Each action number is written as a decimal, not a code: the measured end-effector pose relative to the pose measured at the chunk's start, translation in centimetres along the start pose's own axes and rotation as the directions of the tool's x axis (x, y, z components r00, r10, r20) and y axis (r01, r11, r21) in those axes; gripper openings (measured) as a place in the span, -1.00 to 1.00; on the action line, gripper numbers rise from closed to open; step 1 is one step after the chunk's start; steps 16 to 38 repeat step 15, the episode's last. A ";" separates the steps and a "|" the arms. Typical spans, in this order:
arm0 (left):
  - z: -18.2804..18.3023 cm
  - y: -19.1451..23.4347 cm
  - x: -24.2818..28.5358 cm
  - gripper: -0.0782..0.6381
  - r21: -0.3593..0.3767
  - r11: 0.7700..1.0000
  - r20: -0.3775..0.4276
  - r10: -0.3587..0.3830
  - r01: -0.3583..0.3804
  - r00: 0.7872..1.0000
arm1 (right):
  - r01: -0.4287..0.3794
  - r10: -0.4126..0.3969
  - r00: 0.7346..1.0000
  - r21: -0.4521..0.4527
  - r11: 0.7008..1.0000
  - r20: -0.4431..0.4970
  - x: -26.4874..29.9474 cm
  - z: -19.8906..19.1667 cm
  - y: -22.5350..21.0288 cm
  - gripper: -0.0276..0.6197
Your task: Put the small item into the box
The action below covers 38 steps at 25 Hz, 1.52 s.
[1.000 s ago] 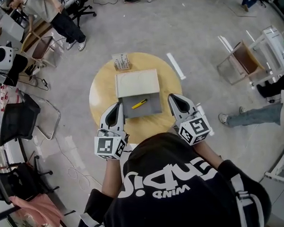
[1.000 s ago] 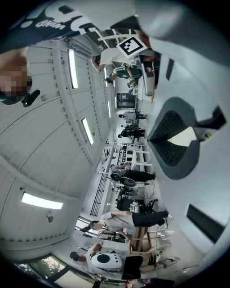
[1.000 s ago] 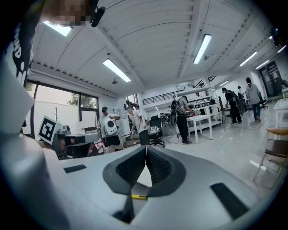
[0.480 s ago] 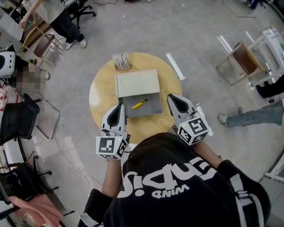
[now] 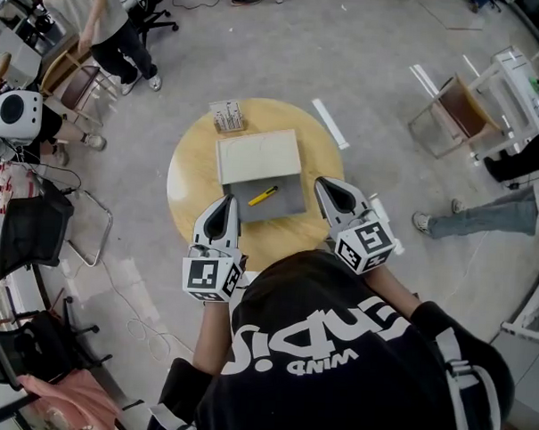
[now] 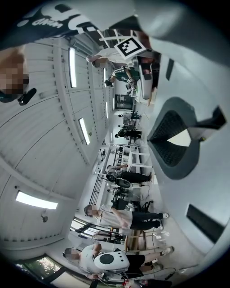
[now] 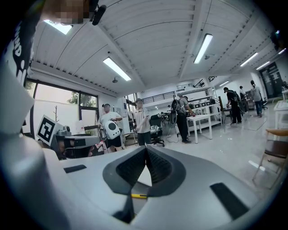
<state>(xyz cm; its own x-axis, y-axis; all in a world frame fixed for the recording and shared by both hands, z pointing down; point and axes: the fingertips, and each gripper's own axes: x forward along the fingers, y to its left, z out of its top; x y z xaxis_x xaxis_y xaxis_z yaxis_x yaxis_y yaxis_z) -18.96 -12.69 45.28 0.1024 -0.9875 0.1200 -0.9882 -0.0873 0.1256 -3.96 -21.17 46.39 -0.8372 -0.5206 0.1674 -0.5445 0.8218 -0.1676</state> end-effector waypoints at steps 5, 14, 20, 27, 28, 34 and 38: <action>-0.4 -0.1 0.1 -0.75 0.001 1.000 -0.008 -0.003 0.003 1.000 | 0.001 -0.001 1.000 0.002 1.000 -0.004 -0.1 -0.4 -0.1 -0.91; -0.4 -0.3 0.5 -0.75 0.010 1.000 -0.028 -0.009 0.009 1.000 | 0.006 -0.006 1.000 0.004 1.000 -0.008 -0.1 0.0 -0.4 -0.91; -0.4 -0.4 0.6 -0.75 0.011 1.000 -0.029 -0.009 0.010 1.000 | 0.006 -0.006 1.000 0.004 1.000 -0.008 0.0 0.1 -0.5 -0.91; -0.4 -0.4 0.6 -0.75 0.011 1.000 -0.029 -0.009 0.010 1.000 | 0.006 -0.006 1.000 0.004 1.000 -0.008 0.0 0.1 -0.5 -0.91; -0.4 -0.4 0.6 -0.75 0.011 1.000 -0.029 -0.009 0.010 1.000 | 0.006 -0.006 1.000 0.004 1.000 -0.008 0.0 0.1 -0.5 -0.91; -0.4 -0.4 0.6 -0.75 0.011 1.000 -0.029 -0.009 0.010 1.000 | 0.006 -0.006 1.000 0.004 1.000 -0.008 0.0 0.1 -0.5 -0.91; -0.4 -0.4 0.6 -0.75 0.011 1.000 -0.029 -0.009 0.010 1.000 | 0.006 -0.006 1.000 0.004 1.000 -0.008 0.0 0.1 -0.5 -0.91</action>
